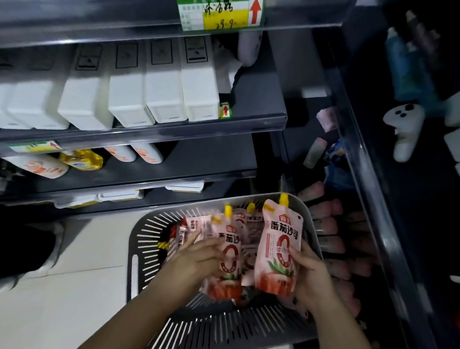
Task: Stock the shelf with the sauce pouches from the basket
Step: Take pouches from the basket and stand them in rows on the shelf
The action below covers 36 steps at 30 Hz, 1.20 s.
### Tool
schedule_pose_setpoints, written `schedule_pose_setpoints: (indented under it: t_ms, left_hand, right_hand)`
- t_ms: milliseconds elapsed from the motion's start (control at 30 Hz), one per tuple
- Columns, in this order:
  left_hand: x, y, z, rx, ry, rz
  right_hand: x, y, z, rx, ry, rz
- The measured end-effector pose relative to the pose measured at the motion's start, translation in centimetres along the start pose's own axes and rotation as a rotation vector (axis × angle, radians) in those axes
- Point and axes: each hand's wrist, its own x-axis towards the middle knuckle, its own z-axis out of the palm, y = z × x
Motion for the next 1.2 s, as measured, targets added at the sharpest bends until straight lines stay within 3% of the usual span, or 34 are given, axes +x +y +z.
schedule_pose_setpoints:
  t_ms: [100,200,300,400,467,600,833,1067,1200]
  left_hand:
    - [-0.8,-0.1,3.4,-0.143,-0.039,-0.410]
    - [-1.3,-0.4,5.9,-0.537,-0.048,-0.958]
    - [-1.2,-0.7,7.7,-0.588,-0.143,-1.150]
    - [-0.6,-1.1,8.0,-0.412,-0.255,-1.192]
    - [-0.3,-1.5,8.0,-0.431,-0.308,-1.198]
    - [0.0,-1.7,7.9,-0.604,-0.388,-1.112]
    - [1.0,-1.9,5.6,-0.884,-0.143,-1.170]
    - [1.0,-1.8,0.1,-1.011,-0.169,-0.928]
    - [2.3,0.3,-4.1,-1.117,-0.058,-0.758]
  right_hand:
    - [1.1,1.4,-0.6,-0.119,0.077,0.054]
    - [2.4,3.6,-1.1,-0.413,0.272,0.073]
    - [3.2,5.3,-1.4,-0.691,0.496,0.057]
    - [3.6,6.0,-1.1,-0.754,0.465,0.111]
    - [3.6,6.1,-0.8,-0.824,0.443,0.167]
    - [3.2,6.3,-0.5,-0.725,0.396,0.238]
    - [2.3,5.5,0.6,-0.635,0.203,0.150]
    - [-0.8,3.3,2.2,-0.585,0.028,-0.029]
    - [-4.1,1.3,4.0,-0.495,0.000,-0.171]
